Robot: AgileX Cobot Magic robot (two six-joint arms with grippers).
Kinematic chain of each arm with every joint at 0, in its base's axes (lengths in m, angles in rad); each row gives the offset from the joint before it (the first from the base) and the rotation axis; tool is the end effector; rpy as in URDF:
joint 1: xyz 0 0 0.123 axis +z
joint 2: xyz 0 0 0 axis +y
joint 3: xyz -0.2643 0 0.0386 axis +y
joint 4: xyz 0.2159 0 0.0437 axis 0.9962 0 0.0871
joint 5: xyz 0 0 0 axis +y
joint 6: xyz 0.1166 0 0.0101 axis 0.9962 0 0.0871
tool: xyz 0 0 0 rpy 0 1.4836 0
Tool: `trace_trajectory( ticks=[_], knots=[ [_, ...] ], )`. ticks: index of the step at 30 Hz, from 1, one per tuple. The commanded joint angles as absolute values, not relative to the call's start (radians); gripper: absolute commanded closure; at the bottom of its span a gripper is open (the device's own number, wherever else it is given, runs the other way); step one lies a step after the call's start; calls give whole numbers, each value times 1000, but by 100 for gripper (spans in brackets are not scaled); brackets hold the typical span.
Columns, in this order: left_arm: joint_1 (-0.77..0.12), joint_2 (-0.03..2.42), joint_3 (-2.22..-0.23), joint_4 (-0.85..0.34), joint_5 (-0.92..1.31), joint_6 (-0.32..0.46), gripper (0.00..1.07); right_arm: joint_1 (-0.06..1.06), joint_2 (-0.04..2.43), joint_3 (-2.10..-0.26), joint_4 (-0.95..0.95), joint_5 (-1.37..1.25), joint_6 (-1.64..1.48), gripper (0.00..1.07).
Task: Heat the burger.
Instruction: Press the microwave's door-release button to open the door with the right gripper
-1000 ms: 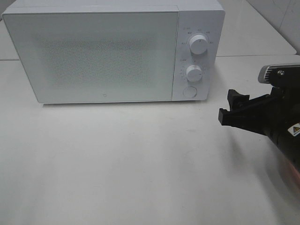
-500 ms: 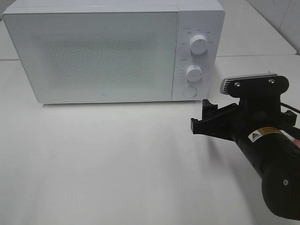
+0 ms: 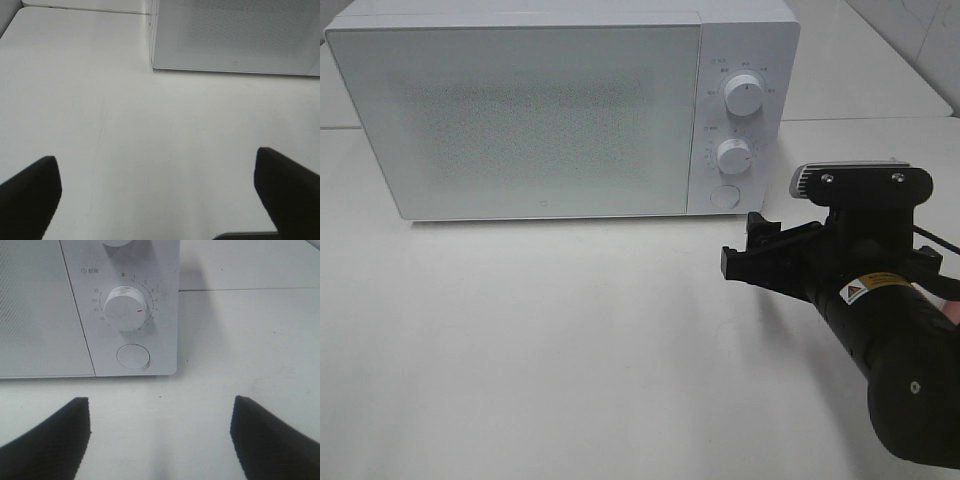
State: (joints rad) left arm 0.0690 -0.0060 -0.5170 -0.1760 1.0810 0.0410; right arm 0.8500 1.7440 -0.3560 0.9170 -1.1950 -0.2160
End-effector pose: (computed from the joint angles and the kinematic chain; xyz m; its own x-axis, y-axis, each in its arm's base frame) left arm 0.0053 -0.0178 0.2538 -0.4493 -0.0731 -0.8904 0.0507 0.9930 -0.1071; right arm 0.2240 0.1241 0.1485 -0.2028 0.0028 -0.9792 0.0046 1.0000 0.0019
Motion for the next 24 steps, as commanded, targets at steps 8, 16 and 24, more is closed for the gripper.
trace_trajectory(
  ticks=[8,16,24],
  knots=[
    [68,-21,-515,-178,1066,40,6,854,1746,-364,909,-1163,300,41],
    [68,-21,-515,-178,1066,40,6,854,1746,-364,895,-1060,888,57],
    [68,-21,-515,-178,1066,40,6,854,1746,-364,833,-1049,1151,81]
  ],
)
